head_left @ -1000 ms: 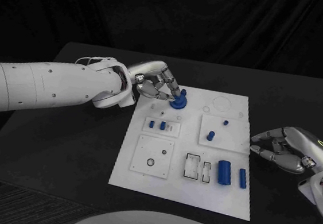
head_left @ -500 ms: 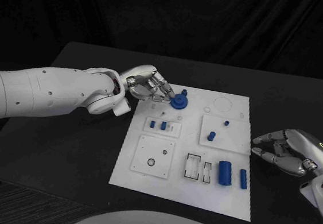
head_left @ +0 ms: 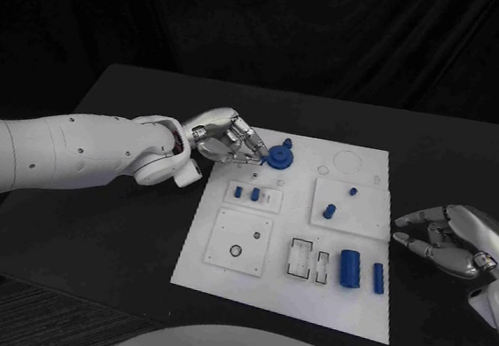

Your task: Assemble the parts on the task board

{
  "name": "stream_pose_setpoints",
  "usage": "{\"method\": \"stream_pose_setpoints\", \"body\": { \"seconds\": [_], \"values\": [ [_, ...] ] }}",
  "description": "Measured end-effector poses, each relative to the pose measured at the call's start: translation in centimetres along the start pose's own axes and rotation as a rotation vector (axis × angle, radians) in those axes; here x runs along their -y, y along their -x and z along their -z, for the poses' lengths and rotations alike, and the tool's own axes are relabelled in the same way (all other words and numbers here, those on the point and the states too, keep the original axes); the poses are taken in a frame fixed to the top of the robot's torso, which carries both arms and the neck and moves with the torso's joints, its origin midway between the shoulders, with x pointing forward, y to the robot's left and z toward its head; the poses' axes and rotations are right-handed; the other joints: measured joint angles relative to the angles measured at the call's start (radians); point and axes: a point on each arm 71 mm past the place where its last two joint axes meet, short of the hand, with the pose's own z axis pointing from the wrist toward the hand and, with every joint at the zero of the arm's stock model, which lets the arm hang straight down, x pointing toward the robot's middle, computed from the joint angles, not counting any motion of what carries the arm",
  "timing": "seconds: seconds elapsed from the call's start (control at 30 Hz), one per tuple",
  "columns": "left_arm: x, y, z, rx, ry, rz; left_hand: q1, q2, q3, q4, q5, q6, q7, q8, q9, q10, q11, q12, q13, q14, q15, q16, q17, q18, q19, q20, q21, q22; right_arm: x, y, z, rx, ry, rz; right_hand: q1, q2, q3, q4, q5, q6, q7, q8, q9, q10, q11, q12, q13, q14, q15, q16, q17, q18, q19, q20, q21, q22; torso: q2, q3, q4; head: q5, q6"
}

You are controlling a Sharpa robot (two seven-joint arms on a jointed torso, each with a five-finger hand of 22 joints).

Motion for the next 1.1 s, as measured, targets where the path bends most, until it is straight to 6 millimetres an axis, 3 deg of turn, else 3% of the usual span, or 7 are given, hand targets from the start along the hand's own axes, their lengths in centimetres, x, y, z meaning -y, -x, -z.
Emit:
{"method": "stream_pose_setpoints", "body": {
  "seconds": [0.2, 1.1],
  "values": [
    [-0.5, -0.1, 0.3, 0.010, 0.000, 0.004, 0.019, -0.007, -0.003, -0.003, 0.017, -0.003, 0.003, -0.004, -0.001, 0.000, 0.000, 0.000, -0.007, -0.007, 0.000, 0.000, -0.006, 0.000, -0.007, 0.000, 0.000, 0.000, 0.0, -0.1, 0.1, 0.000, 0.002, -0.002, 0.000, 0.000, 0.000, 0.000, 0.000, 0.000, 0.000, 0.000, 0.000, 0.000, 0.000, 0.001, 0.000, 0.000, 0.000, 0.000, 0.001, 0.000, 0.000, 0.000, 0.000, 0.000, 0.000, 0.0000, 0.0006, 0.001, 0.000],
    [-2.2, -0.9, 0.4, 0.023, 0.029, -0.038, 0.025, -0.009, -0.007, -0.004, 0.018, -0.007, 0.007, -0.004, -0.003, -0.003, 0.003, 0.001, -0.012, -0.014, 0.000, 0.000, -0.010, 0.000, -0.007, 0.000, -0.004, 0.000, -0.1, -0.3, 0.3, -0.004, 0.009, -0.006, 0.003, 0.003, 0.000, 0.000, 0.000, 0.000, 0.000, 0.000, 0.001, -0.003, 0.003, 0.000, 0.000, 0.000, 0.000, 0.000, 0.003, 0.000, 0.000, 0.000, 0.000, 0.000, 0.000, 0.0017, -0.0012, 0.000, 0.000]
  ]
}}
